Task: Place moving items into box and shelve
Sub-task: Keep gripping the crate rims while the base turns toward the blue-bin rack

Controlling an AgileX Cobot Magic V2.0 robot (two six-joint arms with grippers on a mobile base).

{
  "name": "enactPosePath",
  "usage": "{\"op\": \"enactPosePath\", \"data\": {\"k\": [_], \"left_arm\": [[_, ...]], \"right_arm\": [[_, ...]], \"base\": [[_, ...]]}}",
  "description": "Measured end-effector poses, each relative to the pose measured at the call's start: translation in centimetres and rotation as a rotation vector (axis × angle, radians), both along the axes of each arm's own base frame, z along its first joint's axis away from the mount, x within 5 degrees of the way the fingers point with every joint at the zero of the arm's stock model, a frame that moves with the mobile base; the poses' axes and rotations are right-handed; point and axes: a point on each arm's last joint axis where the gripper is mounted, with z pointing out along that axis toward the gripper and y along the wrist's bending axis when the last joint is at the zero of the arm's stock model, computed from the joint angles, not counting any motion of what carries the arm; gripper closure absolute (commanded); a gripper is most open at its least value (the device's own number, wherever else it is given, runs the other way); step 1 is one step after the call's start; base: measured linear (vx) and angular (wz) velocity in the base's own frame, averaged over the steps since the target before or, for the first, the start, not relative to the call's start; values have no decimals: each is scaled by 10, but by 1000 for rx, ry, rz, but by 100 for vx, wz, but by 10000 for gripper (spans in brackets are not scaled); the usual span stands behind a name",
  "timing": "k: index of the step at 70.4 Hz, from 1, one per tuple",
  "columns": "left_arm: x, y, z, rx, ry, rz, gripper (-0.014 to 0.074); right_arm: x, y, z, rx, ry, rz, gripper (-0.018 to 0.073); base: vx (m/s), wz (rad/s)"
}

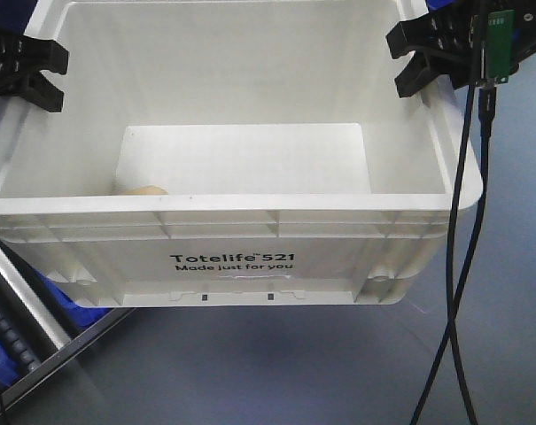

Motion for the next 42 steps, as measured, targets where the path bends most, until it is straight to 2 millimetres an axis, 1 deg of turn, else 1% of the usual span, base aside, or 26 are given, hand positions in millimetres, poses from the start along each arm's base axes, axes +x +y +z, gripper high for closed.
{"op": "enactPosePath", "data": {"k": [18,42], "left_arm": [[0,0,0,-1,0,0,613],[0,0,0,-1,0,0,613]], "right_arm": [[0,0,0,0,0,0,571],[0,0,0,0,1,0,571]], "base": [[2,39],[-7,46]]}}
